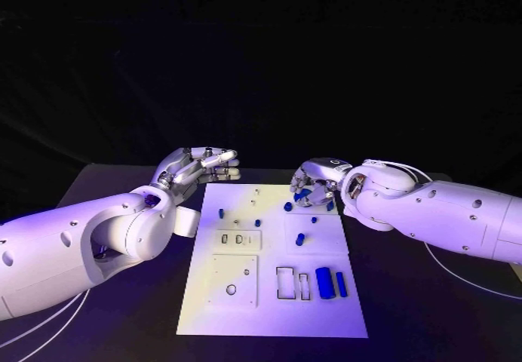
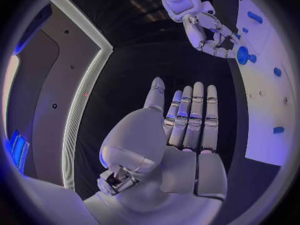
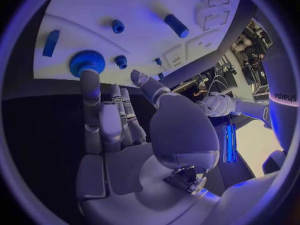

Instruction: Assemble the parts on the task board

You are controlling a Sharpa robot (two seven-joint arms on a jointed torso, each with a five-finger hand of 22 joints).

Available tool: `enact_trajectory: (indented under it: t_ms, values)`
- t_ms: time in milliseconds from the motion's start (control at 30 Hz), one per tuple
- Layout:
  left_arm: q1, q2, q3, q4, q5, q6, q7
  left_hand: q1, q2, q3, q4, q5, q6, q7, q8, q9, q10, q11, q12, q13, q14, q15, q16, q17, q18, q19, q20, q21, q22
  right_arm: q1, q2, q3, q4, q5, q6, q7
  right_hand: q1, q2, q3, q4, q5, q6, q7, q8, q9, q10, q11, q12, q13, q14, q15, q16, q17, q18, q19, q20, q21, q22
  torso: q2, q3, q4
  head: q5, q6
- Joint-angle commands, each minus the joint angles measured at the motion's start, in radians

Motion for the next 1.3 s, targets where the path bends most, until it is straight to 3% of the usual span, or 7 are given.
enact_trajectory:
  t_ms: [33,400,700,867,1000,1300]
  values:
    - [0.004,-0.002,0.002,0.004,0.016,0.009,0.016,-0.002,0.01,-0.008,0.001,-0.005,-0.004,0.005,-0.007,0.001,-0.009,0.001,-0.003,0.0,-0.004,0.001,-0.007,0.001,0.012,-0.002,0.002,-0.007,-0.001,0.0,0.01,0.0,-0.005,-0.05,0.035,-0.024,-0.008,0.001,0.007,-0.002,-0.002,0.006,0.0,-0.006,0.003,-0.008,0.002,-0.006,0.0,0.032,0.006,0.016,0.015,-0.013,0.009,0.001,0.023,0.028,0.006,-0.0021,0.0033,0.001,0.003]
    - [0.006,-0.007,0.002,0.007,0.019,0.006,0.018,-0.003,0.012,-0.01,-0.001,-0.004,-0.005,0.005,-0.007,0.001,-0.01,0.001,-0.003,0.0,-0.005,0.001,-0.008,0.003,0.012,-0.002,0.003,-0.007,-0.002,0.0,0.033,0.0,-0.025,-0.06,0.042,-0.039,-0.006,0.006,0.013,-0.001,0.001,0.008,0.0,-0.007,0.006,-0.011,0.003,-0.006,-0.001,0.032,0.007,0.029,0.022,-0.014,0.009,0.002,0.041,0.048,0.01,-0.0026,0.0034,0.005,0.006]
    - [0.009,-0.011,0.003,0.011,0.019,0.005,0.018,-0.003,0.015,-0.012,-0.003,-0.004,-0.007,0.006,-0.008,0.001,-0.012,0.002,-0.003,0.0,-0.005,0.001,-0.009,0.004,0.012,-0.002,0.003,-0.007,-0.003,-0.004,0.053,0.0,-0.043,-0.063,0.066,-0.044,-0.003,0.013,0.024,0.002,0.009,0.012,0.0,-0.007,0.01,-0.015,0.004,-0.006,-0.003,0.032,0.008,0.043,0.031,-0.016,0.007,0.003,0.062,0.074,0.012,-0.0015,0.0025,0.01,-0.005]
    - [0.011,-0.013,0.003,0.013,0.019,0.006,0.017,-0.003,0.015,-0.012,-0.003,-0.004,-0.007,0.006,-0.008,0.001,-0.012,0.002,-0.003,0.0,-0.005,0.001,-0.009,0.004,0.012,-0.002,0.003,-0.007,-0.003,-0.006,0.064,-0.001,-0.056,-0.064,0.076,-0.046,-0.003,0.013,0.027,0.002,0.01,0.016,-0.001,-0.005,0.012,-0.017,0.004,-0.007,-0.003,0.031,0.009,0.046,0.033,-0.017,0.007,0.004,0.068,0.081,0.012,-0.0027,0.0019,0.009,-0.009]
    - [0.012,-0.014,0.003,0.015,0.019,0.006,0.017,-0.003,0.015,-0.012,-0.003,-0.004,-0.007,0.006,-0.008,0.001,-0.012,0.002,-0.003,0.0,-0.005,0.001,-0.009,0.004,0.012,-0.002,0.003,-0.007,-0.003,-0.009,0.071,-0.001,-0.064,-0.064,0.081,-0.045,-0.003,0.014,0.028,0.003,0.011,0.017,-0.001,-0.005,0.013,-0.019,0.005,-0.007,-0.004,0.031,0.009,0.049,0.037,-0.017,0.006,0.004,0.071,0.085,0.012,-0.0012,0.0027,0.011,-0.013]
    - [0.013,-0.015,0.003,0.016,0.019,0.007,0.016,-0.003,0.015,-0.012,-0.003,-0.004,-0.007,0.006,-0.008,0.001,-0.012,0.002,-0.003,0.0,-0.005,0.001,-0.009,0.004,0.012,-0.002,0.003,-0.007,-0.003,-0.017,0.086,-0.002,-0.075,-0.064,0.088,-0.044,-0.003,0.017,0.032,0.004,0.013,0.019,-0.001,-0.005,0.014,-0.02,0.005,-0.006,-0.004,0.032,0.009,0.054,0.041,-0.018,0.007,0.004,0.079,0.095,0.014,-0.0011,0.0029,0.015,-0.017]
